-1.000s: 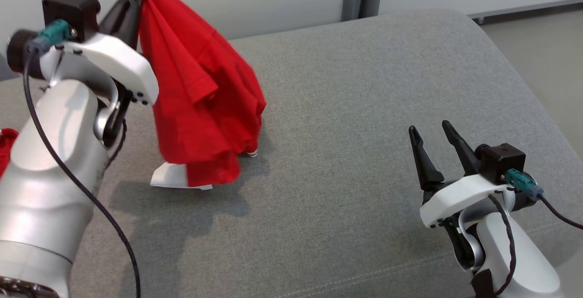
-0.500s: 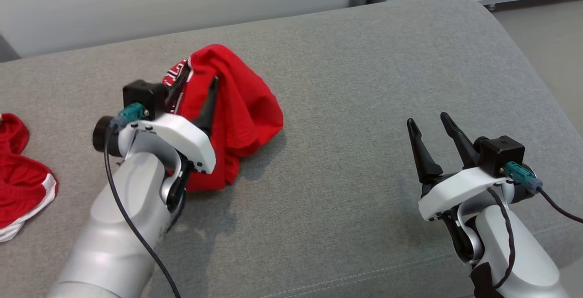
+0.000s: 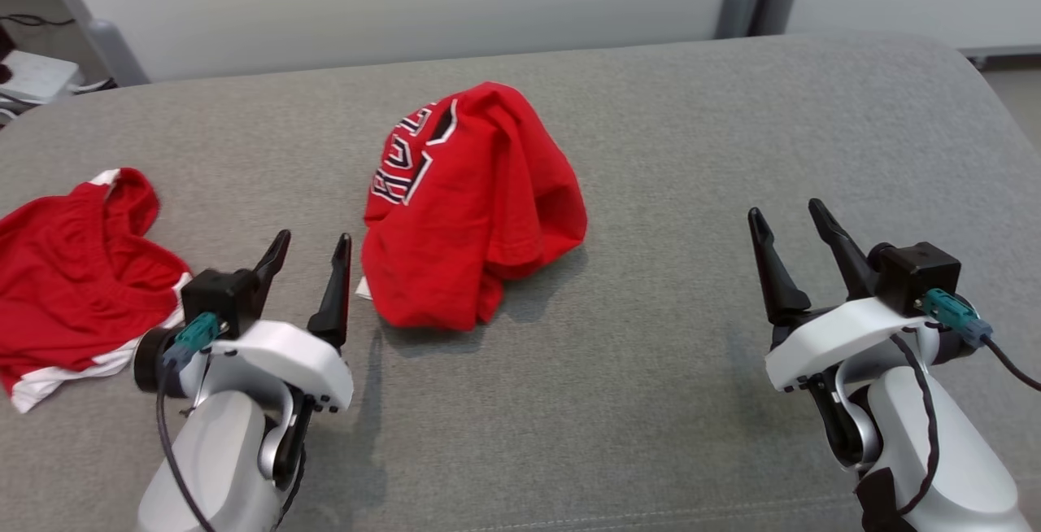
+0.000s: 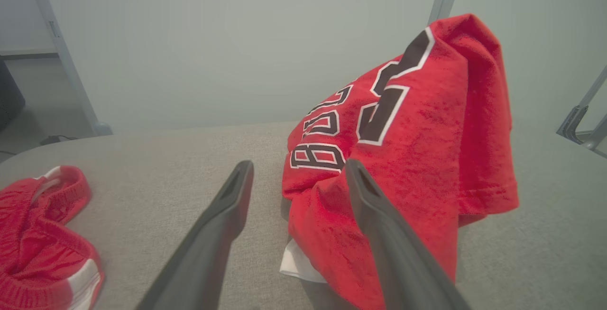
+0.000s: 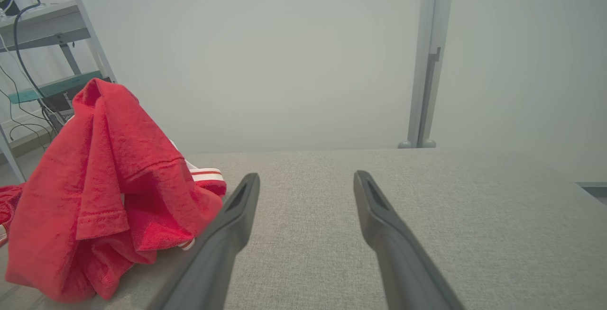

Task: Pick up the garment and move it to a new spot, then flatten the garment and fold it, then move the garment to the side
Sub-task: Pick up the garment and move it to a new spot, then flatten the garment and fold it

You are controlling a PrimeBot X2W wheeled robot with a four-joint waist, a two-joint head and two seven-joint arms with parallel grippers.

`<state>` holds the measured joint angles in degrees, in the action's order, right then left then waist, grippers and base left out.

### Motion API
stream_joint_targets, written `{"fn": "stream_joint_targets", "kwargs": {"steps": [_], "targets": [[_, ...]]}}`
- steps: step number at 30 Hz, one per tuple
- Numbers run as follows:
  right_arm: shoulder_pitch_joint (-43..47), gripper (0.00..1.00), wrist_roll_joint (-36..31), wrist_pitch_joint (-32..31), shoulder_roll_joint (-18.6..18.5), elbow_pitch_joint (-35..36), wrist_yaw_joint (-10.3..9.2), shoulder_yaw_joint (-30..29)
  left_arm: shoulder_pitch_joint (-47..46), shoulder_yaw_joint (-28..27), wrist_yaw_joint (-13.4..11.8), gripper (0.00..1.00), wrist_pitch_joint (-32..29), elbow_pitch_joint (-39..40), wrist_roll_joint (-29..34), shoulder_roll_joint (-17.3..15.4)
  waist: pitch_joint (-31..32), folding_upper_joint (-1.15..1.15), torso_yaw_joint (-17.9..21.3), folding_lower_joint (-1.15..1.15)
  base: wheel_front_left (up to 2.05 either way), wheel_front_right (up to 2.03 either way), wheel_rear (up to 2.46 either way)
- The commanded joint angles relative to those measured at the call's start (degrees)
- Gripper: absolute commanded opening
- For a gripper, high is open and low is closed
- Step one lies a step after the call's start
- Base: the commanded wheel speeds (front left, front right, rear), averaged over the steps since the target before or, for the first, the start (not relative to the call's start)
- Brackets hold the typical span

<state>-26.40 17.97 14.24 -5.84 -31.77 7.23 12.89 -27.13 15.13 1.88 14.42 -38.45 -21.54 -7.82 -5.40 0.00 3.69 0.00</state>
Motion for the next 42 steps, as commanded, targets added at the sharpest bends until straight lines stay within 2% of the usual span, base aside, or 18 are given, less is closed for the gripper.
{"fn": "stream_joint_targets", "kwargs": {"steps": [1, 9, 16, 24, 32, 37, 42], "targets": [[0.03, 1.0, 0.26, 0.76, -0.21, 1.91, 0.25, 0.42, -0.2, -2.65, -0.67, 1.0, 0.57, 2.53, 1.0, -1.47, 0.96, 0.0, -1.52, 0.0, 0.0, 0.0, 0.0], [2.63, 1.0, -0.07, 0.76, -0.55, 2.98, 0.25, -1.15, 8.69, -9.92, 0.0, 1.0, 0.57, 10.73, 6.15, -0.44, 4.08, 0.0, -4.52, 0.0, 0.0, 0.0, 0.0], [3.69, 1.0, -0.18, 0.76, -0.5, 4.19, 0.25, -1.26, 14.76, -16.1, 0.55, 1.0, 0.58, 16.06, 9.47, 1.48, 5.28, 0.0, -4.16, 0.0, 0.0, 0.0, 0.0], [5.7, 1.0, 0.13, 0.76, -0.63, 4.4, 0.25, -1.75, 19.81, -20.23, 1.97, 1.0, 0.58, 18.93, 11.89, 3.81, 5.92, 0.0, -3.6, 0.0, 0.0, 0.0, 0.0], [4.15, 1.0, 0.88, 0.76, -0.69, 3.75, 0.25, -0.49, 19.22, -19.85, 3.01, 1.0, 0.58, 18.31, 13.08, 4.56, 5.47, 0.0, -5.65, 0.0, 0.0, 0.0, 0.0], [-3.26, 1.0, 2.54, 0.76, -1.8, 2.53, 0.25, 4.19, 18.38, -18.38, 3.6, 1.0, 0.58, 18.02, 13.35, 4.81, 4.86, 0.0, -9.03, 0.0, 0.0, 0.0, 0.0], [-12.56, 1.0, 5.61, 0.76, -2.96, -2.04, 0.25, 8.73, 17.4, -15.29, 4.06, 1.0, 0.58, 17.77, 12.4, 4.91, 4.1, 0.0, -14.31, 0.0, 0.0, 0.0, 0.0]]}}
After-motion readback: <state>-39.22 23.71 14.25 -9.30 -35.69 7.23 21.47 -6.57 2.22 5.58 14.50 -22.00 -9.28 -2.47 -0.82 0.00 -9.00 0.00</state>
